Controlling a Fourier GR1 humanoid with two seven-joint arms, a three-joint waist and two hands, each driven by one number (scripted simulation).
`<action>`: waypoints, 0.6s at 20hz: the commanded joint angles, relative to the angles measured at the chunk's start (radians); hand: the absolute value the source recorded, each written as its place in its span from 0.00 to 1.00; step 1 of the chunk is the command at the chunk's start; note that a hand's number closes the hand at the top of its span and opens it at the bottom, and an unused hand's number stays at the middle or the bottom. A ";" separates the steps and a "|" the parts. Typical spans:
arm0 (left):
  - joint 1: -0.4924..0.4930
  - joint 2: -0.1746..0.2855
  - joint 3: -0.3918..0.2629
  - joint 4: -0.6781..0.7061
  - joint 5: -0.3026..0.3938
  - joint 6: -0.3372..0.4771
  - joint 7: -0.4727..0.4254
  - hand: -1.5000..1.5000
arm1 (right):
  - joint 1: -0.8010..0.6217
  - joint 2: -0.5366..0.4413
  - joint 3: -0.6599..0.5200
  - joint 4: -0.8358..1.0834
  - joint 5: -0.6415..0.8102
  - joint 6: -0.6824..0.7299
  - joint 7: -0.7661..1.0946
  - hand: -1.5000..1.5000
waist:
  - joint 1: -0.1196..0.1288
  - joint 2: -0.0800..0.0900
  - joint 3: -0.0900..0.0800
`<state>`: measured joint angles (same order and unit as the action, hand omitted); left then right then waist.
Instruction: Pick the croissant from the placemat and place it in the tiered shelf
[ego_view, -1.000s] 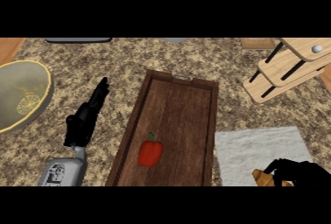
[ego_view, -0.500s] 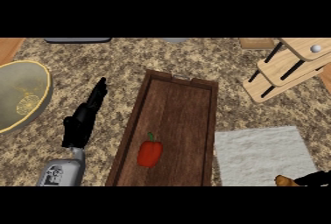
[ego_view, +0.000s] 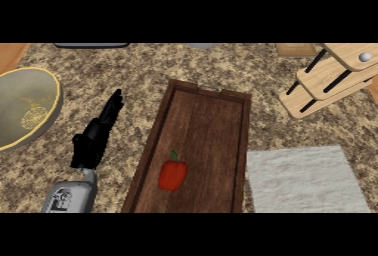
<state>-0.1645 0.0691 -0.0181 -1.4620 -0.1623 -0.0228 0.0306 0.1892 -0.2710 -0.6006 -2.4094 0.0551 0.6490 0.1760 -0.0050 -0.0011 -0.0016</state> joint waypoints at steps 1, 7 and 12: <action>0.002 0.010 0.015 0.014 0.021 -0.023 -0.015 0.50 | -0.149 -0.086 -0.084 0.011 -0.125 -0.070 0.186 1.00 | 0.005 0.001 0.000; 0.000 -0.008 -0.001 -0.003 -0.004 0.007 -0.005 0.50 | -0.371 -0.318 -0.116 0.091 -0.169 -0.156 0.387 1.00 | 0.014 0.001 0.000; 0.030 -0.003 -0.015 -0.040 -0.007 -0.010 -0.001 0.50 | -0.469 -0.393 -0.077 0.233 -0.135 -0.193 0.396 1.00 | 0.010 0.001 0.001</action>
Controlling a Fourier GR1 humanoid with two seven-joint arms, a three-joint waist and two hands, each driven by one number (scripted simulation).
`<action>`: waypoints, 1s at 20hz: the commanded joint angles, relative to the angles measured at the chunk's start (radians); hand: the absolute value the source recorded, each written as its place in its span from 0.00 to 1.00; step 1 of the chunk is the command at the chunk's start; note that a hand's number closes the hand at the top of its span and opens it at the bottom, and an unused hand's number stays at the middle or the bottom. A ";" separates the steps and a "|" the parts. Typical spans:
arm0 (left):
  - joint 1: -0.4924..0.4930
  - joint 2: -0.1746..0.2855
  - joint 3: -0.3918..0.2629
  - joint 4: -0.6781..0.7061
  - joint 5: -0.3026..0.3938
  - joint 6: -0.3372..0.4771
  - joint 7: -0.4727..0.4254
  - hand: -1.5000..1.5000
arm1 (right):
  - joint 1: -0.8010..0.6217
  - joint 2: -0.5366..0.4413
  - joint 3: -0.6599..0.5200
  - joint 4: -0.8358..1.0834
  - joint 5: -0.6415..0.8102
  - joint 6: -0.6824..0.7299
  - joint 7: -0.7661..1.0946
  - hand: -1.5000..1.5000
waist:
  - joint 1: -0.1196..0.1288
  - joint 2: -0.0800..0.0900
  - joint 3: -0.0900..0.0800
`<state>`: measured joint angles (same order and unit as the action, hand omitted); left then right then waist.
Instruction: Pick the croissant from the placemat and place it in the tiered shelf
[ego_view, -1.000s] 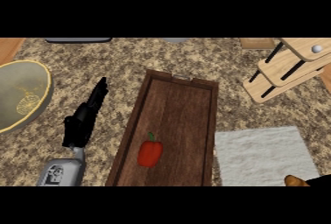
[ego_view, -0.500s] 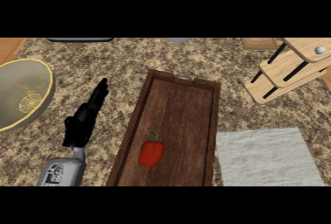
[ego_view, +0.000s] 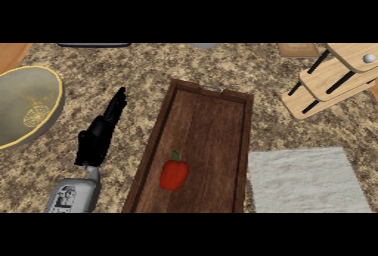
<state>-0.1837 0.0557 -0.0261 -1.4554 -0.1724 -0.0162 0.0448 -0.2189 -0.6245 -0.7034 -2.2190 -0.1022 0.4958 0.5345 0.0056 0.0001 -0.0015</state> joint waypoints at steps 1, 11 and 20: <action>-0.024 0.037 0.036 -0.023 0.040 -0.043 0.038 0.50 | -0.150 -0.098 0.059 0.131 0.052 -0.069 0.053 1.00 | 0.007 0.002 0.001; 0.005 0.058 0.061 -0.006 0.066 -0.076 -0.017 0.50 | -0.302 -0.192 0.147 0.413 0.221 -0.164 -0.106 1.00 | 0.005 0.002 0.001; 0.013 0.003 0.020 0.037 0.017 -0.025 -0.026 0.50 | -0.385 -0.178 0.269 0.595 0.379 -0.296 -0.325 1.00 | 0.003 0.002 0.001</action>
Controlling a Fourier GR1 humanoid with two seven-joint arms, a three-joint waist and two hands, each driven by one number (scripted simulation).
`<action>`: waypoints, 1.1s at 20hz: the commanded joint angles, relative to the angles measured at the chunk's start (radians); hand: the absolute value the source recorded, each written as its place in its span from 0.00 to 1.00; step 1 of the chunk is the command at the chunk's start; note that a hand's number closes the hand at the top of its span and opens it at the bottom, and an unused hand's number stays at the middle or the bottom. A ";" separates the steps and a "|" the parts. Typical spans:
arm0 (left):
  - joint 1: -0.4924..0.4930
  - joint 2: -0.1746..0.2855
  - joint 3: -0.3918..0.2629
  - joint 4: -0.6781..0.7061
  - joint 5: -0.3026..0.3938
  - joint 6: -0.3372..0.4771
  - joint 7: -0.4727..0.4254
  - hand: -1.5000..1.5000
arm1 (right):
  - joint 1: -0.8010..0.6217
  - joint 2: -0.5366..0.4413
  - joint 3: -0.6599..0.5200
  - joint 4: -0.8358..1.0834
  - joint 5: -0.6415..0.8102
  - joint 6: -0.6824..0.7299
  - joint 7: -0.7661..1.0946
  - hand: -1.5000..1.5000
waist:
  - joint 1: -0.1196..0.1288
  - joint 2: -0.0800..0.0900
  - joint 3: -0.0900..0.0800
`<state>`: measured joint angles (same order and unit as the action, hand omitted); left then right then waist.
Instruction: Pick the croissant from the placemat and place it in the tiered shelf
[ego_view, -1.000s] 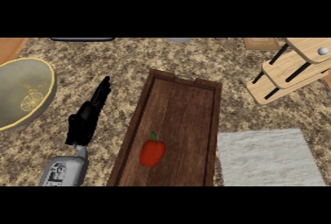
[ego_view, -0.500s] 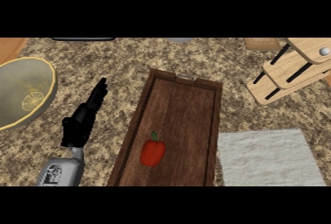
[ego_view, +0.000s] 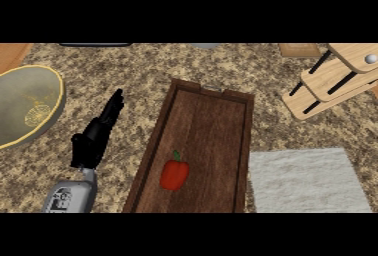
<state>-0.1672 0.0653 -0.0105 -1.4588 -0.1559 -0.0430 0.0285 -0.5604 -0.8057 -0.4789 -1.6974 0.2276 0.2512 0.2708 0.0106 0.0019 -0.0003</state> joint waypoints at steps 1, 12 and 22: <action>-0.073 -0.002 0.017 0.036 -0.004 0.012 0.014 0.50 | -0.048 0.021 0.081 0.111 0.092 -0.080 -0.082 1.00 | -0.001 0.001 0.000; -0.029 -0.021 -0.010 0.037 -0.039 0.038 -0.020 0.50 | -0.187 0.103 0.205 0.374 0.293 -0.286 -0.242 1.00 | 0.002 0.001 0.000; 0.008 0.004 0.004 0.009 -0.008 -0.004 -0.019 0.50 | -0.311 0.117 0.049 0.681 0.048 -0.259 -0.462 1.00 | 0.003 0.001 0.000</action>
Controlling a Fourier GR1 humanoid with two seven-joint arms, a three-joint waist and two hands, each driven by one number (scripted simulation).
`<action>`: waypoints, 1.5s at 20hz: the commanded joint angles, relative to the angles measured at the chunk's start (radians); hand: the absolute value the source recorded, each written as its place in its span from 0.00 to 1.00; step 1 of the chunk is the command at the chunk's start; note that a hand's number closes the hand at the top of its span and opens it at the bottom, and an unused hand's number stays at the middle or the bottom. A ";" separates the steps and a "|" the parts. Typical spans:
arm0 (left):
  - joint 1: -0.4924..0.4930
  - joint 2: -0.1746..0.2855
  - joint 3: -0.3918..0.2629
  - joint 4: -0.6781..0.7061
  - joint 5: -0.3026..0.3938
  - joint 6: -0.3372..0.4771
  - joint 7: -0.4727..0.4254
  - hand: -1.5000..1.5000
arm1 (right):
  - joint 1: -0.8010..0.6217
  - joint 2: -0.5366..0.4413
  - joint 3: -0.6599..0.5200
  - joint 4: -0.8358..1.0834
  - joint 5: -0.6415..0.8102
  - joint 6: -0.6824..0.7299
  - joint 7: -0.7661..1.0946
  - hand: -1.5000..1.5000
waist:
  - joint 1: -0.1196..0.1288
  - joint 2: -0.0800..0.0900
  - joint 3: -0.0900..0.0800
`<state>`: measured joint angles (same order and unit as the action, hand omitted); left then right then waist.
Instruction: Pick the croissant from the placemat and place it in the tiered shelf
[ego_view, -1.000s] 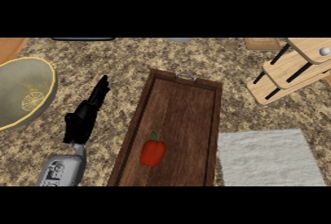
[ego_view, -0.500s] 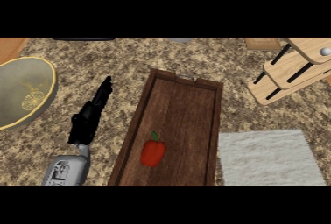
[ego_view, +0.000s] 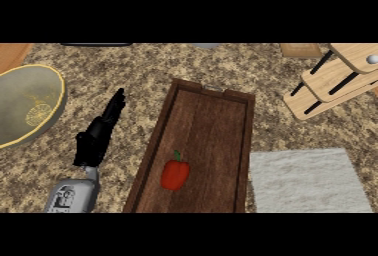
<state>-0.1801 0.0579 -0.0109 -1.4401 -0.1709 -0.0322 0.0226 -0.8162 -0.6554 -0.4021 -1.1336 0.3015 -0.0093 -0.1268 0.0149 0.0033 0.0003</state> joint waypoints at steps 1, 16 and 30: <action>0.038 0.017 0.012 -0.011 0.014 -0.020 -0.026 0.50 | -0.052 -0.002 -0.001 0.092 -0.020 -0.014 -0.036 1.00 | -0.004 -0.002 0.000; -0.004 0.022 0.024 0.053 -0.001 -0.013 -0.047 0.50 | -0.130 -0.090 -0.001 0.401 0.124 -0.193 -0.013 0.00 | -0.005 -0.001 -0.001; 0.016 0.025 0.037 0.045 0.020 -0.026 -0.059 0.50 | -0.209 -0.180 -0.093 0.489 -0.080 0.059 -0.043 0.00 | -0.006 -0.001 -0.001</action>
<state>-0.1755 0.0667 0.0081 -1.4427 -0.1551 -0.0486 0.0162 -0.9816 -0.8120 -0.4833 -0.6485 0.2582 0.0034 -0.2040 0.0109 0.0026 0.0003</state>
